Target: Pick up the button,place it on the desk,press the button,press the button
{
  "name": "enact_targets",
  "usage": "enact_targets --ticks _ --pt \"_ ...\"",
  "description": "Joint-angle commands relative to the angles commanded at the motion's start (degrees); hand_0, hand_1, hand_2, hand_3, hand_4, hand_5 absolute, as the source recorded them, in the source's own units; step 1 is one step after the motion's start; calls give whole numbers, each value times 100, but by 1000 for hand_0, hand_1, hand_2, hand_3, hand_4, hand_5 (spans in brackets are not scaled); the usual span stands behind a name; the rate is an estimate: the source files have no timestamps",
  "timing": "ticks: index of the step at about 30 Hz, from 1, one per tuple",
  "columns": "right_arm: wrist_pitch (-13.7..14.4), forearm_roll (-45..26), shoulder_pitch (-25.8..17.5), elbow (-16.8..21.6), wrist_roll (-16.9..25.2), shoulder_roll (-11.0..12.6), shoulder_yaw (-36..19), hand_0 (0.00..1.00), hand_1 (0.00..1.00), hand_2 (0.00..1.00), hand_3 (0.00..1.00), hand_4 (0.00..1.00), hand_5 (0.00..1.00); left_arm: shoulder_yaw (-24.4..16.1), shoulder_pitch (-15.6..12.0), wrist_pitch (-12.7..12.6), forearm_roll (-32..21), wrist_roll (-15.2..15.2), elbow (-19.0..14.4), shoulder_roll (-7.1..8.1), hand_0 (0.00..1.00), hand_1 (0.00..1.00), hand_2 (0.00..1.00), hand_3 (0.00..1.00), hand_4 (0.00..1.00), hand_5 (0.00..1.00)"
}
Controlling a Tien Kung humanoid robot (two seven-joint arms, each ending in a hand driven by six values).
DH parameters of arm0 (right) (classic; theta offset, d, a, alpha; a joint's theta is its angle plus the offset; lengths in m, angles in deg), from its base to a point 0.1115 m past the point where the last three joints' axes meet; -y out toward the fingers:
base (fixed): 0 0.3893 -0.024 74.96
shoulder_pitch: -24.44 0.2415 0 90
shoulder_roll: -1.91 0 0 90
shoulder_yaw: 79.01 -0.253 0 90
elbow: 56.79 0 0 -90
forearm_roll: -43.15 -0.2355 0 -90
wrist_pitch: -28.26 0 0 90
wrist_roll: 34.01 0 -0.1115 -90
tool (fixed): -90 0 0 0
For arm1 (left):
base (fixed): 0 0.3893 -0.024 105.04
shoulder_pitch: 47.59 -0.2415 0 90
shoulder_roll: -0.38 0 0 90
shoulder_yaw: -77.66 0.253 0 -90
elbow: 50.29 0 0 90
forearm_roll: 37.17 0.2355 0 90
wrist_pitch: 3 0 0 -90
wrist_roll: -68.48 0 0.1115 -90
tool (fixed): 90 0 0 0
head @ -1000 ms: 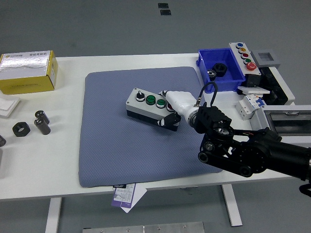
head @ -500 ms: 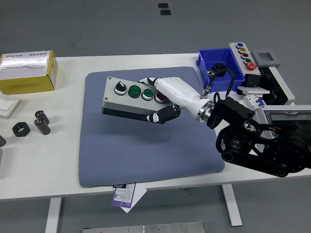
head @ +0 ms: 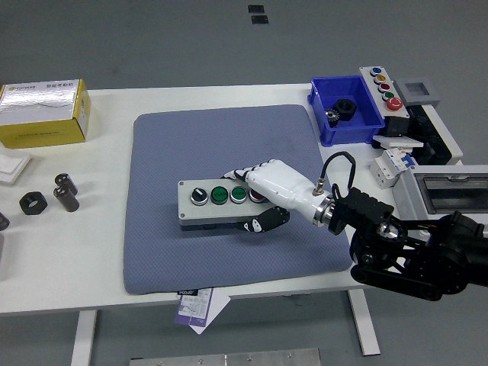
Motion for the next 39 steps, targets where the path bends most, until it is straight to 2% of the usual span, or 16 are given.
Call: enact_targets --ticks 4,5,10,11,16,17,28,33,39 --pt "-87 -150 -21 4 -14 6 -44 501 544 537 603 302 2 -27 10 -30 14 44 -3 -7 691 633 557 604 683 221" --pt "-107 -227 -28 14 -26 12 -54 627 654 649 697 255 2 -34 9 -43 10 66 -3 -7 691 633 558 604 683 225" --pt "-267 -733 -61 61 -70 46 -87 627 654 649 697 255 2 -128 -11 -65 76 54 -3 13 691 633 558 604 683 225" --pt "-284 -800 -62 64 -62 49 -89 767 717 729 816 409 2 -145 -14 -63 91 43 -3 16 691 633 558 603 684 226" --pt "-377 -916 -37 81 10 46 -123 767 717 729 816 409 2 -194 -20 -42 145 -9 -4 3 691 633 558 603 684 226" --pt "-401 -913 -31 88 14 44 -135 828 784 810 906 400 2 -195 -20 -39 148 -12 -4 0 688 631 556 601 684 227" --pt "-574 -996 19 128 7 44 -213 853 800 825 910 401 2 -207 -22 -36 149 -21 -4 8 691 632 557 601 685 227" --pt "-705 -1391 31 163 -62 73 -186 855 803 830 919 401 2 -225 -24 -36 172 -27 -3 9 690 630 555 600 683 226" --pt "-600 -1790 67 325 -5 201 -33 856 808 836 926 403 2 -252 -41 -40 196 -40 -6 9 690 630 556 600 682 224"
